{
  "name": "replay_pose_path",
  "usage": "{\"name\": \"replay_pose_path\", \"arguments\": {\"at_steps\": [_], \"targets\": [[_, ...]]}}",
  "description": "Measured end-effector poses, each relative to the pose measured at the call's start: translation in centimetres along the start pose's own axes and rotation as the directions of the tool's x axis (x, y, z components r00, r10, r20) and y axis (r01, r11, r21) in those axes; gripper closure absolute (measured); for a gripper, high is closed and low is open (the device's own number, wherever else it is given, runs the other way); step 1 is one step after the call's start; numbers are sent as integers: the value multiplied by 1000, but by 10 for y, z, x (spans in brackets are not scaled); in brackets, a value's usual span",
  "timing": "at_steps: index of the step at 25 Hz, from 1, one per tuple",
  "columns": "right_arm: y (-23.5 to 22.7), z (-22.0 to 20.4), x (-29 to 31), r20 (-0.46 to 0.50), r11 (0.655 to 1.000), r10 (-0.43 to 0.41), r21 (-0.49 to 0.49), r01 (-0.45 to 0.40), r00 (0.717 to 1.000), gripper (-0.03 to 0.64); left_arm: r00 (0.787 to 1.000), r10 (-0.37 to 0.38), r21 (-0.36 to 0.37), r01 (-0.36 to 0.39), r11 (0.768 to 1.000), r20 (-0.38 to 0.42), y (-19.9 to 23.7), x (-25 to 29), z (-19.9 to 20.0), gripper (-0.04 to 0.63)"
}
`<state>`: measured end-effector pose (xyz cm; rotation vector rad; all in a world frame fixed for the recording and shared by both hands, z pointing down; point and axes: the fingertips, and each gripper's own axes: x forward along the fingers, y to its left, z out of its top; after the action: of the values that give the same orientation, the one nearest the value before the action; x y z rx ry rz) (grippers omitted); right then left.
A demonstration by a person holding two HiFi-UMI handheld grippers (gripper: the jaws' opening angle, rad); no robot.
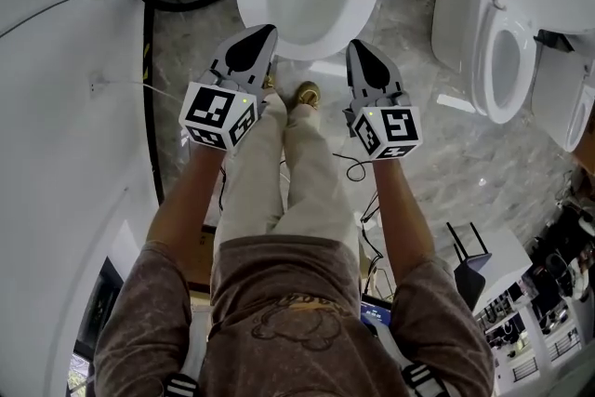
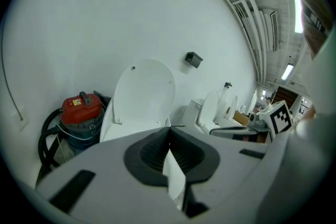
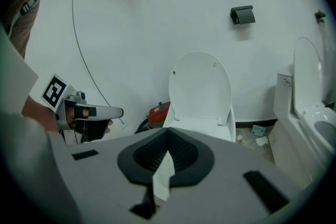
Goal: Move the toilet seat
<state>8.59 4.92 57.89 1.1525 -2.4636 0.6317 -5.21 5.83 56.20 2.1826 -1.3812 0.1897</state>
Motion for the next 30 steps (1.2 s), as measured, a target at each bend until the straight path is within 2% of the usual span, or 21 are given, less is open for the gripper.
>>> {"name": "replay_pose_path", "arguments": {"at_steps": [14, 21, 28, 30], "targets": [[8, -56, 24, -46, 999, 37, 32, -36, 998, 616, 999, 15, -52, -18, 998, -40, 19, 11, -57, 586], [4, -71, 33, -61, 998, 40, 55, -37, 997, 615, 997, 34, -67, -39, 997, -72, 28, 15, -78, 586], [3, -78, 32, -68, 995, 54, 82, -48, 996, 599, 997, 17, -81, -23, 996, -79, 22, 17, -88, 582], [-1, -80, 33, -72, 995, 44, 91, -38, 996, 571, 996, 15, -88, -23, 996, -87, 21, 18, -91, 501]]}}
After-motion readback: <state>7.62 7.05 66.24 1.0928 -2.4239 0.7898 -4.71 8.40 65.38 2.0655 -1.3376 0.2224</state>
